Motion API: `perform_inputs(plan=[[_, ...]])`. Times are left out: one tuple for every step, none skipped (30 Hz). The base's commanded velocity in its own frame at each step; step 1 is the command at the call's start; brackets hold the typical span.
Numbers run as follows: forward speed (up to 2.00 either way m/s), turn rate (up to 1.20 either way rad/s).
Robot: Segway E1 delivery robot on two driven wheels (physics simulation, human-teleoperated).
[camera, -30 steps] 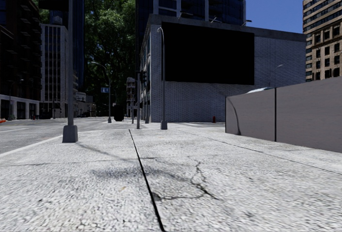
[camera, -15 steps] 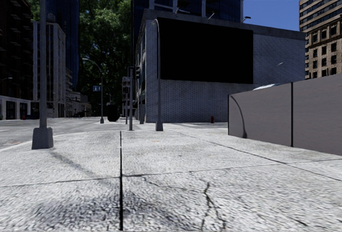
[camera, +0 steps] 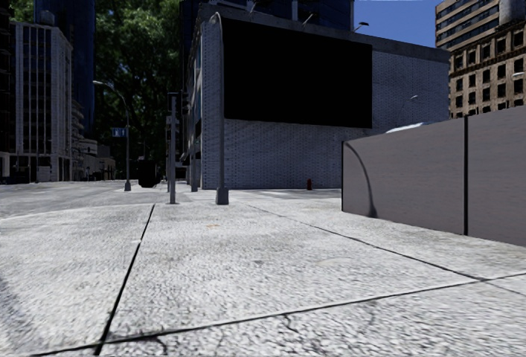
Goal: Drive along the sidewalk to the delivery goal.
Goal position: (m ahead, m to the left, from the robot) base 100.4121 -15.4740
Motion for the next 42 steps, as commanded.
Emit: perform_inputs(plan=[[2.00, -0.34], [2.00, -0.34], [2.00, -0.34], [2.00, -0.34], [2.00, -0.34], [2.00, -0.34], [2.00, -0.34], [2.00, -0.34], [2.00, -0.34], [2.00, -0.34], [2.00, -0.34], [2.00, -0.34], [2.00, -0.34], [2.00, -0.31], [2.00, 0.00], [2.00, 0.00], [2.00, 0.00], [2.00, 0.00], [2.00, 0.00], [2.00, 0.00], [2.00, 0.00], [2.00, 0.00], [2.00, 0.00], [2.00, 0.00], [2.00, 0.00], [2.00, 0.00], [2.00, 0.00], [2.00, 0.00], [2.00, 0.00], [2.00, 0.00], [2.00, 0.00], [2.00, 0.00], [2.00, 0.00], [2.00, 0.00], [2.00, 0.00], [2.00, 0.00], [2.00, 0.00], [2.00, 0.00], [2.00, 0.00], [2.00, 0.00], [2.00, 0.00], [2.00, 0.00]])
